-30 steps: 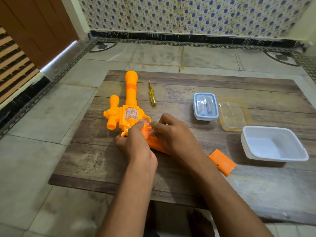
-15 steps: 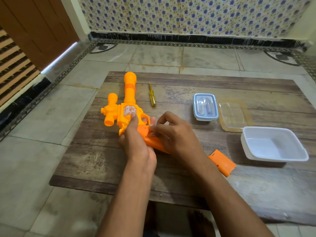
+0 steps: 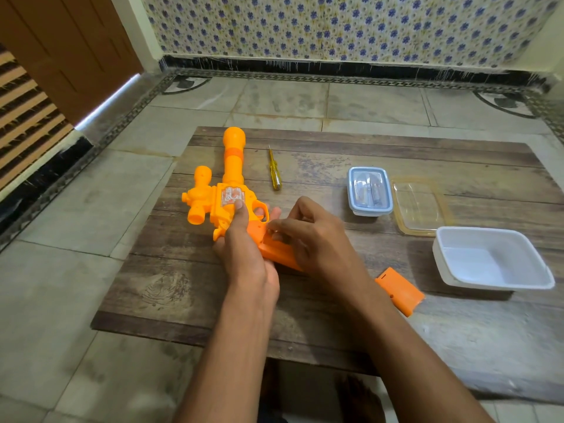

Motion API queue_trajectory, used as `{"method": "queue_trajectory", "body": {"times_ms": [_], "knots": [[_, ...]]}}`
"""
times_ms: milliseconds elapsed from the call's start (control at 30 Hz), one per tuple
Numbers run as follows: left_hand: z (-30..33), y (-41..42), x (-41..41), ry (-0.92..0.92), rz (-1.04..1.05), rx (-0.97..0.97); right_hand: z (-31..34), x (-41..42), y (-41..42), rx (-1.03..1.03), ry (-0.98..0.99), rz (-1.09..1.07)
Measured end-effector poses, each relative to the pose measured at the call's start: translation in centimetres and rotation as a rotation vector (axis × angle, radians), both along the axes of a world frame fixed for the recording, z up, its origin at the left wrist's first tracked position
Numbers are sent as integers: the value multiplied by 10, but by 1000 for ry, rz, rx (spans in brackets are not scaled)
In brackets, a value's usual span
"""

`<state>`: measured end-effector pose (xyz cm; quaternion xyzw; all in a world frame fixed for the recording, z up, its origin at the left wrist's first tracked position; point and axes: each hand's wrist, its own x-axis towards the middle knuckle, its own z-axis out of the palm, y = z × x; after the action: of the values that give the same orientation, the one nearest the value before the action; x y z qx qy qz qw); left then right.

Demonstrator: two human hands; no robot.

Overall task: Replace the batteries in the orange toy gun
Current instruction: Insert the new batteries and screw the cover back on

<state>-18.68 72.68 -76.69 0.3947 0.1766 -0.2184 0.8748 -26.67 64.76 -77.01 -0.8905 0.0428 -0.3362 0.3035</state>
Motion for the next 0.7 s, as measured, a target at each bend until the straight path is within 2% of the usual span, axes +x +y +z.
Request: {"method": "queue_trajectory", "body": {"times_ms": [233, 433, 700], "knots": [[6, 0, -5, -3, 42, 6, -4, 2, -2, -17, -11, -13], [17, 2, -8, 7, 70, 14, -2, 0, 1, -116, 30, 13], [13, 3, -5, 42, 50, 45, -5, 0, 6, -233, 182, -25]]}}
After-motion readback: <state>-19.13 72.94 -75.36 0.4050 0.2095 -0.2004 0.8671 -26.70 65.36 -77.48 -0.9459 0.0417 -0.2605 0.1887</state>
